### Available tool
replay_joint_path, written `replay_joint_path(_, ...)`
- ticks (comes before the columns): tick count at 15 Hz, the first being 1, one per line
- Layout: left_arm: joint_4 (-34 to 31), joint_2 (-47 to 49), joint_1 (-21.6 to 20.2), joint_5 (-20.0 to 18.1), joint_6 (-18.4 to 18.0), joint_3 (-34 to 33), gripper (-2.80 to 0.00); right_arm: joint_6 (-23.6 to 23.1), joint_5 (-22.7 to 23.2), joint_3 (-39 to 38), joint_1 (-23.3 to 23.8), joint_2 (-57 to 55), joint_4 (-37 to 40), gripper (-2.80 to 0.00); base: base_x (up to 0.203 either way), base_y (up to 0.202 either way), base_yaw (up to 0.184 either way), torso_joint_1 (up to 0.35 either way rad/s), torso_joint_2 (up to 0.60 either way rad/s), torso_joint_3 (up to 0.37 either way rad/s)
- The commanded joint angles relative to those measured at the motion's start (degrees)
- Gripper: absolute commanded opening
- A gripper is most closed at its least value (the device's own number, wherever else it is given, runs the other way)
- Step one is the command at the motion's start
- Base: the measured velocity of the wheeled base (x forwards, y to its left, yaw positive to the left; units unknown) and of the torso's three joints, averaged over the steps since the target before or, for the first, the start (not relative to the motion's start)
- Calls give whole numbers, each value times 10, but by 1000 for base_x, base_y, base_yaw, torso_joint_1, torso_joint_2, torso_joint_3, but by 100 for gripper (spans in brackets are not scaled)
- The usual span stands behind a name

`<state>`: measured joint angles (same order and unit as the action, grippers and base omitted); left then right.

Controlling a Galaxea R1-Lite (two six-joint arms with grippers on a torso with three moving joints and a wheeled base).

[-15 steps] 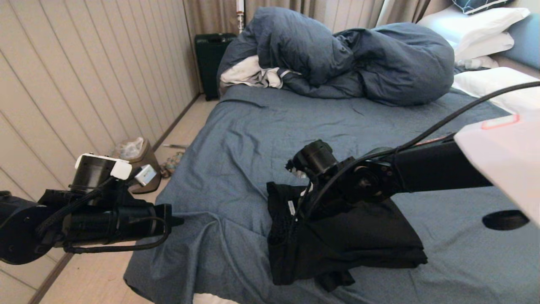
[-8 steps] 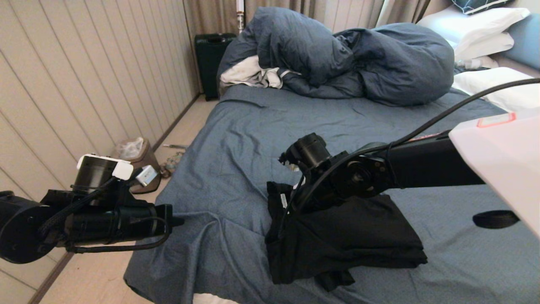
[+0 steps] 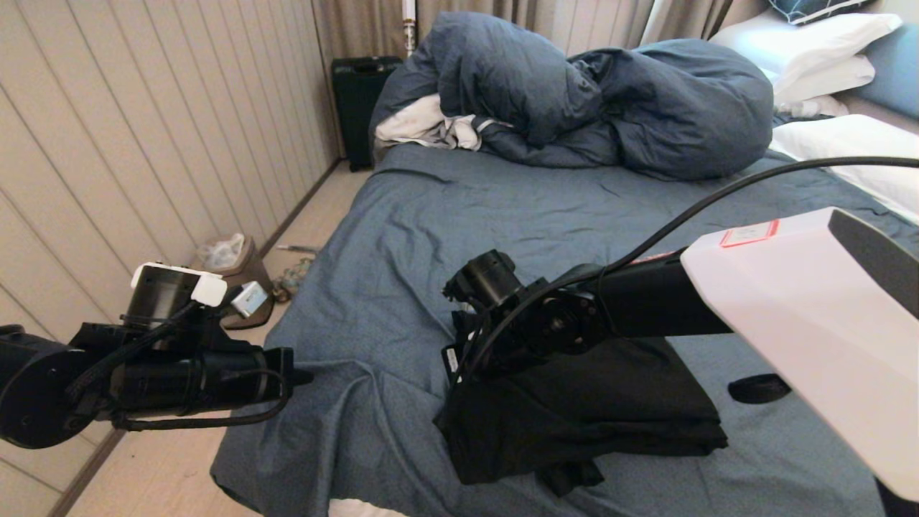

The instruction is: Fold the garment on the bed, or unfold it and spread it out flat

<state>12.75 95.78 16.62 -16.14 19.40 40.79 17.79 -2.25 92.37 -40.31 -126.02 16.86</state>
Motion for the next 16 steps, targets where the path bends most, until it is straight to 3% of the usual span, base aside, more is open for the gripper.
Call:
replay_joint_path(1, 1, 3, 0, -1, 1, 1, -280, 3, -2, 8, -3, 2, 2, -280, 0, 0, 0, 0, 0, 0)
replay_joint_path(4, 1, -24, -1, 0, 1, 2, -280, 9, -5, -20, 3, 106, 5, -280, 0, 0, 0, 0, 0, 0)
replay_joint_path(8, -20, -184, -2, 9, 2, -11, -280, 1, -23, -107, 35, 377, 27, -280, 0, 0, 0, 0, 0, 0)
replay_joint_path(12, -150, -433, -23, 63, -3, -28, -280, -19, -89, -248, 87, 684, 107, -280, 0, 0, 0, 0, 0, 0)
replay_joint_path(16, -342, -685, -40, 177, -68, -35, -280, -61, -184, -404, 146, 934, 184, -280, 0, 0, 0, 0, 0, 0)
